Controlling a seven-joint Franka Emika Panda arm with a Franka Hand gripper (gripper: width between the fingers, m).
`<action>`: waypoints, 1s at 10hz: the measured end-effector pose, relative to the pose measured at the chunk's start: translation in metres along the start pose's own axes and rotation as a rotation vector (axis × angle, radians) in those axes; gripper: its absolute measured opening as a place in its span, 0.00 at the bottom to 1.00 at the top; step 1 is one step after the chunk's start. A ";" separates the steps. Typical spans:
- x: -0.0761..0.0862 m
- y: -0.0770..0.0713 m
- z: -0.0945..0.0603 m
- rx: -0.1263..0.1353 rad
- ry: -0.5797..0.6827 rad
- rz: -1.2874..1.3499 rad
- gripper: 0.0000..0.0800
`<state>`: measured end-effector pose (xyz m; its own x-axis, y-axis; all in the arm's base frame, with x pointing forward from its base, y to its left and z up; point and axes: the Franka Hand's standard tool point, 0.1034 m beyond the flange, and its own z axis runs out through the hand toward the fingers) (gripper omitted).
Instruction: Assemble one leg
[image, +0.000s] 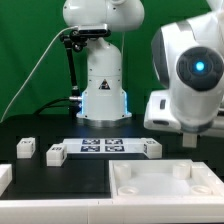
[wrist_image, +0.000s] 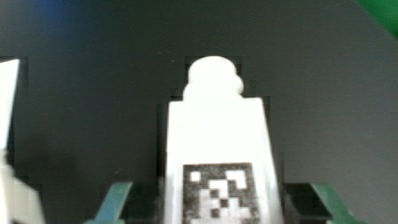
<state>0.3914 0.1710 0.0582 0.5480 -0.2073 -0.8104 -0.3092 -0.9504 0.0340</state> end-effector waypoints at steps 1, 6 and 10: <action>0.000 -0.001 -0.006 0.006 0.021 -0.003 0.36; 0.010 -0.012 -0.010 0.048 0.275 -0.027 0.36; 0.026 -0.014 -0.088 0.027 0.669 -0.141 0.36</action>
Offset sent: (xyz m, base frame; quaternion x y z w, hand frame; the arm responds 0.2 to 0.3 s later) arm 0.0000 0.0000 0.0000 0.0000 0.0799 0.0000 0.9968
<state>0.4784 0.1586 0.0875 0.9442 -0.1888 -0.2699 -0.2141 -0.9745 -0.0674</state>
